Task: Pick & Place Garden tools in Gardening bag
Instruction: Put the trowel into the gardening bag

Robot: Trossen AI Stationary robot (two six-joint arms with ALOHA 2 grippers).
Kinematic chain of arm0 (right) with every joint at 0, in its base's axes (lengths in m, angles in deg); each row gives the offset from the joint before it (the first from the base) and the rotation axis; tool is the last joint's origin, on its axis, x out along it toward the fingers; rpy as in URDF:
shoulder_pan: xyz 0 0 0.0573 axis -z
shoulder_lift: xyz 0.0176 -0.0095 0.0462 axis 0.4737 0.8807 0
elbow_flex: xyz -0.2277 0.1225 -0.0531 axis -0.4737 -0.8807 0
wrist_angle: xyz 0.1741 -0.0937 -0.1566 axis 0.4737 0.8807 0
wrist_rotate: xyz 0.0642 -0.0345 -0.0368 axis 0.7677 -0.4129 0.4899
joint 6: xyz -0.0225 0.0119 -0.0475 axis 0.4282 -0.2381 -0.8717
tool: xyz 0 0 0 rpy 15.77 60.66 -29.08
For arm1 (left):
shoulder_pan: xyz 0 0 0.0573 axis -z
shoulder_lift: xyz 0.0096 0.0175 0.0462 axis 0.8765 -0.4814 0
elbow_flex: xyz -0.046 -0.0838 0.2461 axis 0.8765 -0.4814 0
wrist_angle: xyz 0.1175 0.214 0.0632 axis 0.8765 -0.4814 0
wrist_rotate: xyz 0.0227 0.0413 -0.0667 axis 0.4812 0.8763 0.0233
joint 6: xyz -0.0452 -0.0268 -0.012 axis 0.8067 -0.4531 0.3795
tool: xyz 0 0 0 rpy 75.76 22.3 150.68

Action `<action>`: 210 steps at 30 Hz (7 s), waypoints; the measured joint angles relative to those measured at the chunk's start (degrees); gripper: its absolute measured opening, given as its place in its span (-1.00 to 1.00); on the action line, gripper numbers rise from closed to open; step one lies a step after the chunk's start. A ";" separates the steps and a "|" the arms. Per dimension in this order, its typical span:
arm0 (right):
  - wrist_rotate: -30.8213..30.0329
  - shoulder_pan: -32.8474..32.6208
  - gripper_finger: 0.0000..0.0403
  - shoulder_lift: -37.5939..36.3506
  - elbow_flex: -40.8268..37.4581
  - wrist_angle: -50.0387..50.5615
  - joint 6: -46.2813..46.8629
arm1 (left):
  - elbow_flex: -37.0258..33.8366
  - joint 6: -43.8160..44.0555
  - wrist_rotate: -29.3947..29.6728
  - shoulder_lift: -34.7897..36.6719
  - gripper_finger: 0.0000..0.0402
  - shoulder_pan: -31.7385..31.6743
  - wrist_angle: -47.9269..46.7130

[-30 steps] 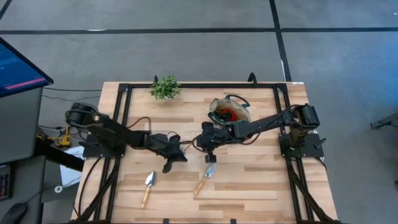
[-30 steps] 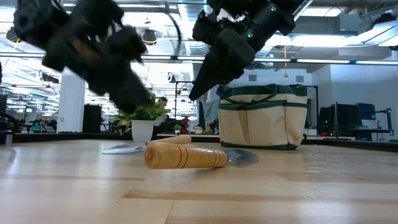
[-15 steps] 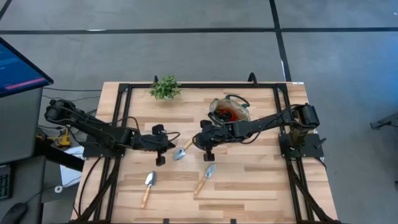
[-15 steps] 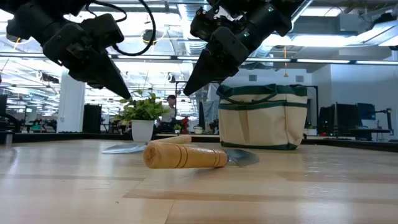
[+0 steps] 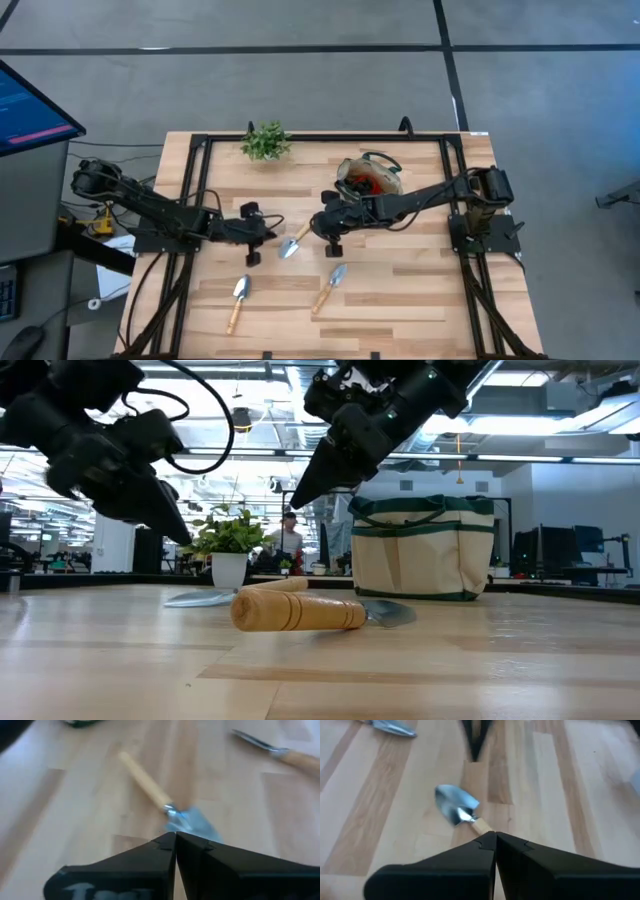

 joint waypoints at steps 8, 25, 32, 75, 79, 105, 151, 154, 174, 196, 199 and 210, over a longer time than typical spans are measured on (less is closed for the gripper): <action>-0.09 0.64 -1.00 0.00 0.02 -0.77 0.04 | 0.00 1.12 1.35 -0.11 -0.99 -1.56 2.37; -1.06 -6.43 -1.00 -3.30 0.13 6.80 2.41 | 0.15 -0.40 -9.68 -19.56 -0.99 -15.81 26.18; -1.12 -8.54 -1.00 -6.66 0.13 6.83 3.03 | 5.31 -2.14 -14.38 -26.05 -0.99 -16.46 29.48; -7.09 -11.90 -1.00 -7.23 0.11 10.36 5.60 | 10.25 -0.24 -6.85 -33.55 -0.99 -17.40 26.52; -7.09 -11.55 -1.00 -7.23 0.11 10.36 5.58 | 10.25 1.04 -8.70 -33.55 -0.99 -17.33 26.52; -7.11 -11.47 -1.00 -7.21 0.09 10.36 5.56 | 10.25 4.30 -12.85 -33.52 -0.99 -14.35 27.88; 0.67 1.68 -0.96 13.56 20.84 25.91 -6.68 | -6.57 -8.01 -12.50 7.13 -0.99 -2.47 19.89; 0.75 1.62 -0.80 14.33 20.82 26.55 -8.05 | -7.01 -7.89 -12.50 7.14 -0.99 -2.47 19.87; 3.74 2.52 0.06 18.02 20.43 25.60 -9.18 | -7.30 -6.23 -12.53 7.13 -0.99 -2.49 20.01; 3.72 3.06 -0.51 19.71 20.59 25.59 -7.62 | -7.32 -6.21 -12.55 7.12 -0.99 -2.49 20.16; 3.71 3.04 -0.59 19.71 20.59 25.59 -7.45 | -7.32 -6.21 -12.55 7.11 -0.99 -2.49 20.16; 3.71 3.04 -0.64 19.61 20.59 25.64 -5.96 | -7.32 -6.21 -12.55 7.11 -0.99 -2.49 20.23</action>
